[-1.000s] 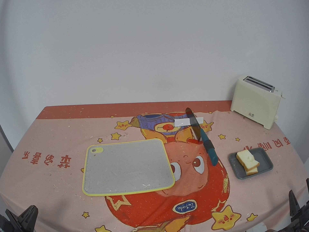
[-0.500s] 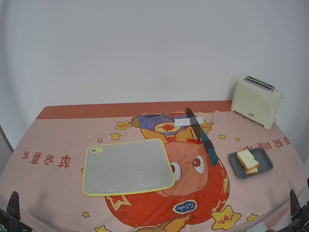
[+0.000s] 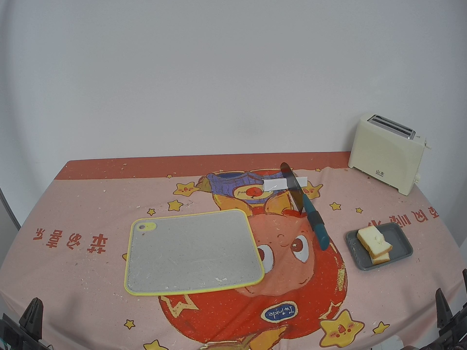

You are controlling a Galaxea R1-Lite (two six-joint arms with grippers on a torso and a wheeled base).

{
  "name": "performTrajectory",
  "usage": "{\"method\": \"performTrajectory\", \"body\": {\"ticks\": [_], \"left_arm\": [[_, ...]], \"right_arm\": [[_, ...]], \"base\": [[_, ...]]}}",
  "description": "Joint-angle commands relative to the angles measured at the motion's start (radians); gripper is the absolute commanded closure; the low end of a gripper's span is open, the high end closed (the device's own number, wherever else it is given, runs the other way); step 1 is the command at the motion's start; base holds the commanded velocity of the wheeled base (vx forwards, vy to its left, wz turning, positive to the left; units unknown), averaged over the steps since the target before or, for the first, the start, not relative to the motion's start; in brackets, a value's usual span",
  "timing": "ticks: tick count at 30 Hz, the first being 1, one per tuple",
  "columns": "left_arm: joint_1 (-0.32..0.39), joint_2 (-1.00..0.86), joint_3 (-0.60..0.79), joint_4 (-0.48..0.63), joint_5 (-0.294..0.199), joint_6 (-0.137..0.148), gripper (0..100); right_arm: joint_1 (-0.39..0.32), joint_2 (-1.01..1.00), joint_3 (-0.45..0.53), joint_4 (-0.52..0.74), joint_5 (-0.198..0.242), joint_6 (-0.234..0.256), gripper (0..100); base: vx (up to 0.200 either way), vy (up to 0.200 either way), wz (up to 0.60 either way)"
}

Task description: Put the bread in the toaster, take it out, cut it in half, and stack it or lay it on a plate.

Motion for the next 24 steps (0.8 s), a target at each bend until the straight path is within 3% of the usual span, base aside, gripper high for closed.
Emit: {"method": "performTrajectory", "body": {"ticks": [1,4,5,6,7,12,15,16,24], "left_arm": [[0.002,-0.013,0.018,0.001,0.017,-0.012,100],[0.000,-0.013,0.018,-0.001,0.015,-0.002,100],[0.000,-0.013,0.018,-0.003,-0.003,0.054,100],[0.000,-0.013,0.018,-0.003,-0.014,0.076,100],[0.000,-0.013,0.018,-0.003,-0.017,0.076,100],[0.000,-0.013,0.018,-0.001,-0.015,0.053,100],[0.002,-0.013,0.018,0.004,0.006,-0.005,100],[0.003,-0.013,0.018,0.004,0.017,-0.013,100],[0.003,-0.013,0.018,0.005,0.029,-0.016,100]], "right_arm": [[-0.001,-0.015,0.014,0.001,0.001,0.001,0],[-0.001,-0.015,0.014,0.001,0.001,0.001,0],[-0.001,-0.015,0.014,0.001,0.002,-0.001,0],[-0.001,-0.015,0.016,0.001,0.002,-0.001,0],[-0.001,-0.015,0.014,-0.001,0.002,-0.001,0],[-0.001,-0.015,0.014,-0.001,0.001,0.004,0],[0.001,-0.015,0.016,-0.001,-0.001,0.005,0],[0.001,-0.015,0.016,-0.001,-0.001,0.004,0],[0.001,-0.015,0.016,-0.002,-0.002,0.005,0]], "base": [[0.000,0.000,0.00],[0.000,0.000,0.00],[0.000,0.000,0.00],[0.000,0.000,0.00],[0.000,0.000,0.00],[0.000,0.000,0.00],[0.000,0.000,0.00],[0.000,0.000,0.00],[0.000,0.000,0.00]]}}
